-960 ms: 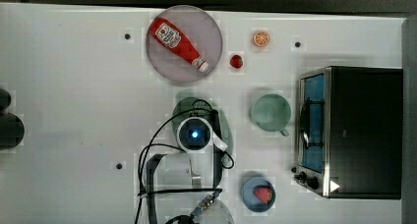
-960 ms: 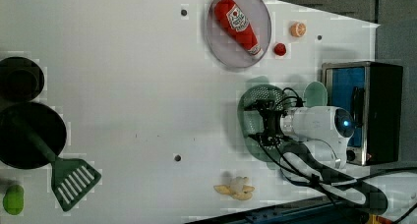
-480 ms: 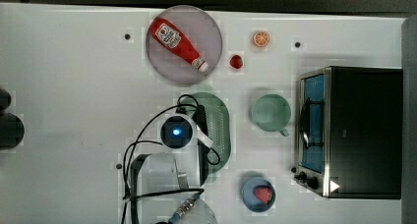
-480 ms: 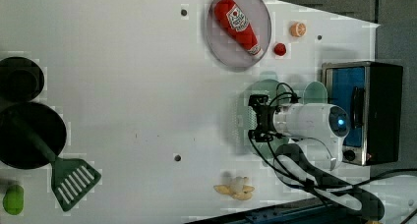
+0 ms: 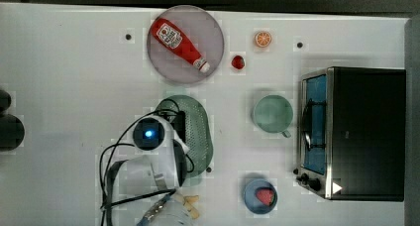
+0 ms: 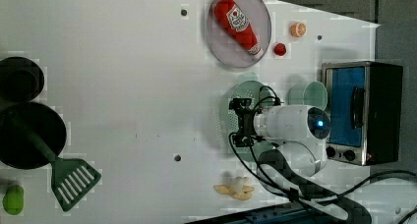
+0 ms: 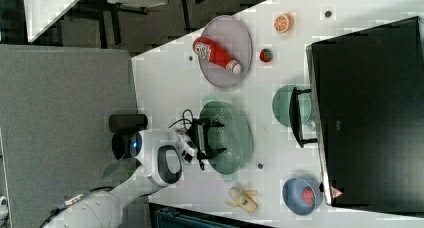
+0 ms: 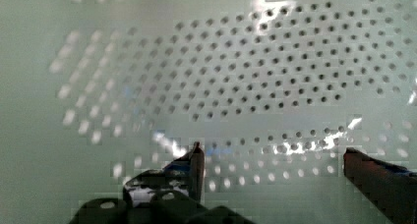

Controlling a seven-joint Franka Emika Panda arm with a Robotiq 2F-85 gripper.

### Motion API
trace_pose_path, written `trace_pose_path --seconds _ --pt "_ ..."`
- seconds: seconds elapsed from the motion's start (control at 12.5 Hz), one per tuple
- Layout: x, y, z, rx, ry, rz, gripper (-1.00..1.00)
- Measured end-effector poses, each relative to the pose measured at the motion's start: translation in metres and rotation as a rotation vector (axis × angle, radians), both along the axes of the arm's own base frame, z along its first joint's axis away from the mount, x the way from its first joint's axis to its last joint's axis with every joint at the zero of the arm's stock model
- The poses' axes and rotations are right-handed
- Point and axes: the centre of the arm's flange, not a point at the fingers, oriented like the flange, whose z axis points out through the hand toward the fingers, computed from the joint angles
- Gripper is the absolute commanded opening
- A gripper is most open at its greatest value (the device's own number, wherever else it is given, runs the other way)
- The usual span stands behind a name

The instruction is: Drag strainer right to left.

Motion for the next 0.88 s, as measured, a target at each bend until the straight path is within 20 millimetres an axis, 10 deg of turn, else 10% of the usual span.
trace_pose_path --seconds 0.88 --pt "0.019 0.133 0.005 0.029 0.011 -0.008 1.00"
